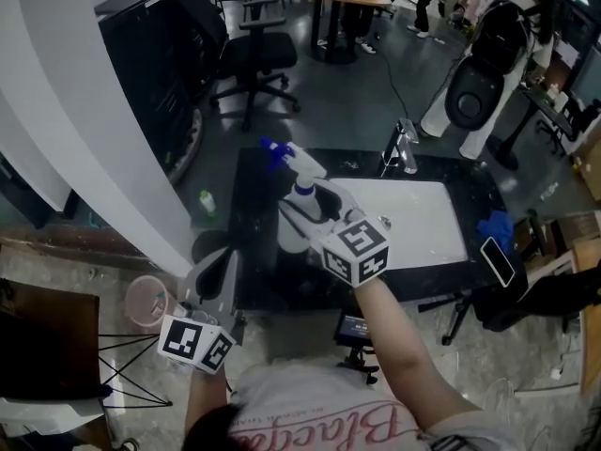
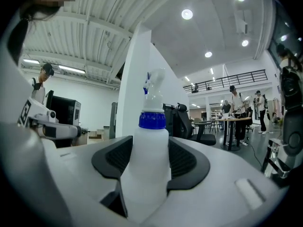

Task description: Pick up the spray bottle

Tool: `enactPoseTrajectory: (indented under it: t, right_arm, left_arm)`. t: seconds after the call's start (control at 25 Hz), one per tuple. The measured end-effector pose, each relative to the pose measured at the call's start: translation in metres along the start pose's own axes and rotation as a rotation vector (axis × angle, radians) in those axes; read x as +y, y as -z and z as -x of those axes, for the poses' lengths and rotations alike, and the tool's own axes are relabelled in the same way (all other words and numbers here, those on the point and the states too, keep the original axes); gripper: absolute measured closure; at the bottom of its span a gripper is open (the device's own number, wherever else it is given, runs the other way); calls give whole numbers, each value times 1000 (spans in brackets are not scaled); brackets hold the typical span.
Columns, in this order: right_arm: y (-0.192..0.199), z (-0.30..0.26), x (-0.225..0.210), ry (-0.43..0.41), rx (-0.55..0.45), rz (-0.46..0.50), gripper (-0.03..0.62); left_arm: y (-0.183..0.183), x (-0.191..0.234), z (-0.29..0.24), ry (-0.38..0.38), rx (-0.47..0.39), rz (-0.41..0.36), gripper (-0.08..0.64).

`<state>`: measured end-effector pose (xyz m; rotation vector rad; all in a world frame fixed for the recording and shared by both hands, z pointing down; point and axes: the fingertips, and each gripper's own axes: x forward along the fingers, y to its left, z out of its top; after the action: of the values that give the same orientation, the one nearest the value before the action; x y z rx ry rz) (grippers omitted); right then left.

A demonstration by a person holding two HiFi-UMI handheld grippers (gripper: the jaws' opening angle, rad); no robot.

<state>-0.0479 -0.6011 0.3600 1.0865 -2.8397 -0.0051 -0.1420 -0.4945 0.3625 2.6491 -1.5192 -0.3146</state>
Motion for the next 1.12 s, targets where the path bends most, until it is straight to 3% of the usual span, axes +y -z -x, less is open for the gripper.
enactPoseTrajectory:
  t: [0.4, 0.64, 0.88, 1.12]
  right_arm:
    - [-82, 102, 23, -19, -149, -49, 357]
    - [-113, 119, 39, -54, -201, -92, 356]
    - [-115, 120, 52, -42, -206, -37, 356]
    - [-102, 115, 45, -33, -173, -50, 356]
  left_arm:
    - [-19, -39, 1, 49, -60, -28, 561]
    - [-43, -35, 0, 82, -105, -45, 561]
    - [-56, -46, 3, 112, -138, -64, 561]
    - [-64, -57, -2, 118, -144, -78, 561]
